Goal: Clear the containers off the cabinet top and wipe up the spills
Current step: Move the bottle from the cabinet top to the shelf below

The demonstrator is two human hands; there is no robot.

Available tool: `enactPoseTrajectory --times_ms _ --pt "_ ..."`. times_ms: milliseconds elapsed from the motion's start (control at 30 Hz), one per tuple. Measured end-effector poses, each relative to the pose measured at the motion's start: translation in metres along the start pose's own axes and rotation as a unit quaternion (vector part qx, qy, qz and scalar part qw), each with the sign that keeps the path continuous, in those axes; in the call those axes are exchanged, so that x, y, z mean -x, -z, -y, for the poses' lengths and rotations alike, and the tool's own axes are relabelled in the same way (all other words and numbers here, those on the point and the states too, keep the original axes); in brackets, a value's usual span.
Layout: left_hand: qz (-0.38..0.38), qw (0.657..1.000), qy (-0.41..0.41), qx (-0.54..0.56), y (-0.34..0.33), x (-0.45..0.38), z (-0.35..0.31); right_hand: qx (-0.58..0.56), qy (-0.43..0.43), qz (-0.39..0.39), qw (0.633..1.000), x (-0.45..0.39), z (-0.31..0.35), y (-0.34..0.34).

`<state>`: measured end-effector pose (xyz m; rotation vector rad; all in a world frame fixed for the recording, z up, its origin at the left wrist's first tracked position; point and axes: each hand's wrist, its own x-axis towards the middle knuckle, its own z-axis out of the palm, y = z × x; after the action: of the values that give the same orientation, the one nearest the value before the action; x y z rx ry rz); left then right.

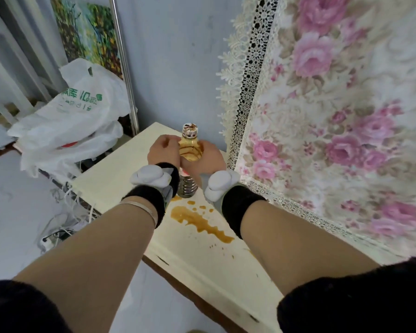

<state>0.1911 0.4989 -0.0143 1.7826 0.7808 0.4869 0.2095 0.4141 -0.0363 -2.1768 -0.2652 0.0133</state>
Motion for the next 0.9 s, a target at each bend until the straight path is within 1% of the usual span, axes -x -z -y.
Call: enactPoseTrajectory --times_ms 67,167,200,267,367,567,633,733,833,900 --pt "-0.006 1.000 -0.010 0.001 -0.002 0.005 -0.002 0.008 -0.001 0.004 1.000 0.005 -0.001 0.007" --pt "0.010 0.999 -0.040 0.000 0.002 0.041 0.002 0.017 0.012 -0.038 0.999 0.043 -0.012 0.023" --pt "0.012 0.999 -0.038 0.003 0.001 0.045 0.001 0.021 0.018 -0.044 0.999 0.047 -0.013 0.025" --pt "0.035 0.998 -0.040 0.013 0.004 0.080 -0.005 0.031 0.021 -0.075 0.996 0.080 -0.018 0.046" --pt "0.076 0.996 -0.047 0.017 0.009 0.129 -0.020 0.039 0.000 -0.093 0.995 0.129 -0.015 0.085" --pt "0.144 0.985 -0.086 0.032 0.007 0.224 -0.046 0.066 -0.024 -0.149 0.986 0.213 -0.010 0.164" --pt "0.151 0.984 -0.088 0.030 0.003 0.242 -0.047 0.072 -0.037 -0.147 0.986 0.228 -0.014 0.175" --pt "0.190 0.977 -0.086 0.041 -0.003 0.278 -0.046 0.068 -0.061 -0.164 0.982 0.262 -0.026 0.195" --pt "0.207 0.974 -0.083 0.036 -0.009 0.299 -0.040 0.071 -0.081 -0.172 0.979 0.279 -0.037 0.200" --pt "0.235 0.967 -0.082 0.045 -0.015 0.320 -0.041 0.076 -0.091 -0.197 0.973 0.299 -0.043 0.213"
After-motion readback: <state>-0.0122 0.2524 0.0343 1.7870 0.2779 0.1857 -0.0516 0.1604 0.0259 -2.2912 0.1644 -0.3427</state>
